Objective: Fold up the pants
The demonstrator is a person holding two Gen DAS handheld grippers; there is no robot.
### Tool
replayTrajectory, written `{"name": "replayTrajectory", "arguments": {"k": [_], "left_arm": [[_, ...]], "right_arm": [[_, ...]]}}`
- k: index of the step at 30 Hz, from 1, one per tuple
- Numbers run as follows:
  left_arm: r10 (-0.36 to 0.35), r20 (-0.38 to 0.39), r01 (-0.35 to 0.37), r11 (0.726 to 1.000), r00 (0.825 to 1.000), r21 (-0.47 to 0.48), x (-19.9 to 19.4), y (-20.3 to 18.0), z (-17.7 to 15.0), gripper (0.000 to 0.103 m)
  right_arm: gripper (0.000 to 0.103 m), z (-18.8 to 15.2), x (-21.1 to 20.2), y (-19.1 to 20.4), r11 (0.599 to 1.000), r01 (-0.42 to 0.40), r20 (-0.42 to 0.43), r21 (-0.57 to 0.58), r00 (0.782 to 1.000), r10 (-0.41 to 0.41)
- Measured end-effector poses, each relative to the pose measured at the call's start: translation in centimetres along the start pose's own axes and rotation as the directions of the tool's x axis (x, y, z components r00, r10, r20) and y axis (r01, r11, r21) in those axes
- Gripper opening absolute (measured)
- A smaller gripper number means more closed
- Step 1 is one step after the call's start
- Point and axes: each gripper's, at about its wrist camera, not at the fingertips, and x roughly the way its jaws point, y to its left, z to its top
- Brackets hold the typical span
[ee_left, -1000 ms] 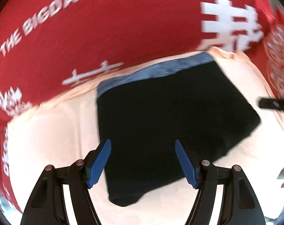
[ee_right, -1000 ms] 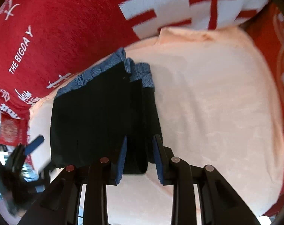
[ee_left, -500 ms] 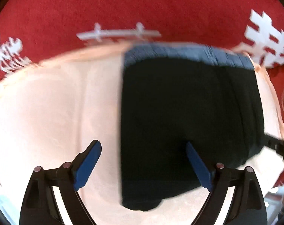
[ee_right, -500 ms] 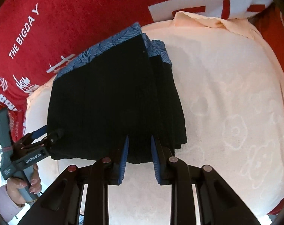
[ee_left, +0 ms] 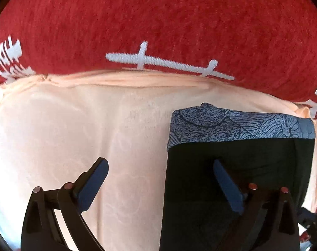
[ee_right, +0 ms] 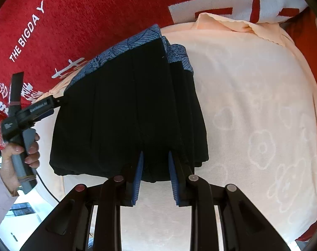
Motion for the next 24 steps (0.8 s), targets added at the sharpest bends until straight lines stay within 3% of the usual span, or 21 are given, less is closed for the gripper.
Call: {"name": "replayTrajectory", "arguments": {"k": [24], "left_arm": [[0.010,-0.036,-0.008,0.998,0.999,0.064,-4.1,-0.1,-2.1,0.101]], "right_arm": [[0.028,0.8,-0.5,0.1,1.000,0.002,-0.026,0.028,1.000,-0.002]]}}
